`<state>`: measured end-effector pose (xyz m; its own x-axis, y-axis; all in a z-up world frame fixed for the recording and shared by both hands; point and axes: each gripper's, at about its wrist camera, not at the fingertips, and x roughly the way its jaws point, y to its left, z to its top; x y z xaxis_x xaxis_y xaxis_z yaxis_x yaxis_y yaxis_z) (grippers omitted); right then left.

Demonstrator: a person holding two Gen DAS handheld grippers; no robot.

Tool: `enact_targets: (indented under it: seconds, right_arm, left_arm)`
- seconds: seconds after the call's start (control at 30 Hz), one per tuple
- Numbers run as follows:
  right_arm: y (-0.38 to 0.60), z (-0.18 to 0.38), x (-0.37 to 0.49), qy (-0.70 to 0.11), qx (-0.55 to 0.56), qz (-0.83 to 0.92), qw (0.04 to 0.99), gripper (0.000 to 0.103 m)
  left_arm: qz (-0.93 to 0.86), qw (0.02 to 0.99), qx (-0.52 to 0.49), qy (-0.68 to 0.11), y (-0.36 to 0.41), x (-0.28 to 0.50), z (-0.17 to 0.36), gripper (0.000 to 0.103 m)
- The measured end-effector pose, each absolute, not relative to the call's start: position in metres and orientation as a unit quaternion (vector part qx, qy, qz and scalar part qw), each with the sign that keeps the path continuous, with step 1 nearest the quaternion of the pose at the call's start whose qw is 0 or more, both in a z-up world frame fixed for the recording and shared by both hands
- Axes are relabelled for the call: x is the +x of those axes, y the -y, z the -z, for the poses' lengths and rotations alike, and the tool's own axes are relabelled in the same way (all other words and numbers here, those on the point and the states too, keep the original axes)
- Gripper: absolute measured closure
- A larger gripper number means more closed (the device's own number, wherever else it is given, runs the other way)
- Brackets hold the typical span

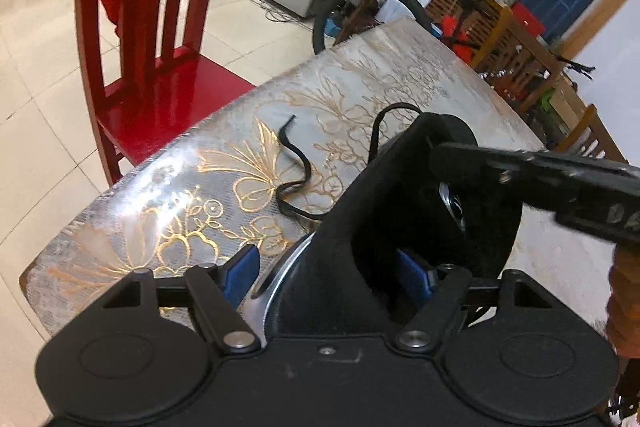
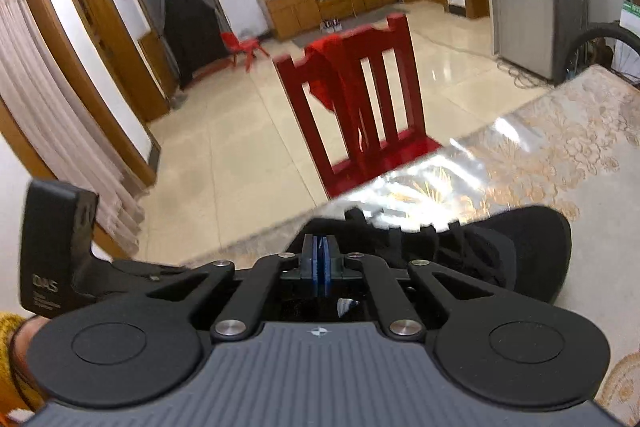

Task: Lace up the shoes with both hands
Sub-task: 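Open the right gripper and pull it back from the sneaker heel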

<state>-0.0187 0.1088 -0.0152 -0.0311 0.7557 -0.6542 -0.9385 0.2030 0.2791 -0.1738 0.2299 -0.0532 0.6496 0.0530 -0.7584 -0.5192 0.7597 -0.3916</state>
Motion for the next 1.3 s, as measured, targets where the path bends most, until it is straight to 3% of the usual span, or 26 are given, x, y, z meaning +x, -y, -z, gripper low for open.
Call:
enact_targets:
  seconds: [0.47,0.5,0.57,0.63,0.8,1.0,1.03,1.1,1.2,1.3]
  right_arm:
    - [-0.105,0.018,-0.014,-0.375,-0.062,-0.612,0.694,0.098]
    - [-0.102,0.016,-0.013,-0.38,-0.056,-0.611,0.692,0.095]
    - [-0.096,0.009,-0.01,-0.377,-0.048,-0.614,0.692,0.071]
    - [-0.094,-0.002,-0.008,-0.357,-0.063,-0.614,0.701,0.061]
    - [-0.13,-0.009,-0.002,-0.371,-0.153,-0.641,0.655,0.072]
    - [-0.171,0.003,0.005,-0.424,-0.219,-0.641,0.601,0.075]
    - [-0.173,0.005,0.003,-0.425,-0.227,-0.641,0.598,0.078]
    - [-0.175,0.009,0.001,-0.43,-0.233,-0.635,0.598,0.102]
    - [-0.17,0.011,0.009,-0.462,-0.17,-0.615,0.616,0.101]
    - [-0.152,0.007,0.03,-0.506,-0.011,-0.603,0.617,0.103]
  left_arm:
    - [-0.139,0.863,-0.27,-0.404,-0.23,-0.166,0.058,0.031]
    - [-0.137,0.863,-0.27,-0.404,-0.229,-0.166,0.057,0.031]
    - [-0.134,0.864,-0.271,-0.404,-0.229,-0.166,0.057,0.031]
    - [-0.128,0.864,-0.272,-0.404,-0.231,-0.166,0.057,0.031]
    - [-0.126,0.872,-0.254,-0.4,-0.232,-0.169,0.052,0.031]
    - [-0.131,0.881,-0.226,-0.395,-0.238,-0.17,0.042,0.031]
    - [-0.135,0.879,-0.225,-0.398,-0.239,-0.169,0.043,0.031]
    - [-0.143,0.874,-0.227,-0.406,-0.242,-0.167,0.045,0.031]
    - [-0.149,0.87,-0.214,-0.419,-0.243,-0.164,0.047,0.031]
    - [-0.151,0.87,-0.194,-0.428,-0.241,-0.163,0.047,0.031]
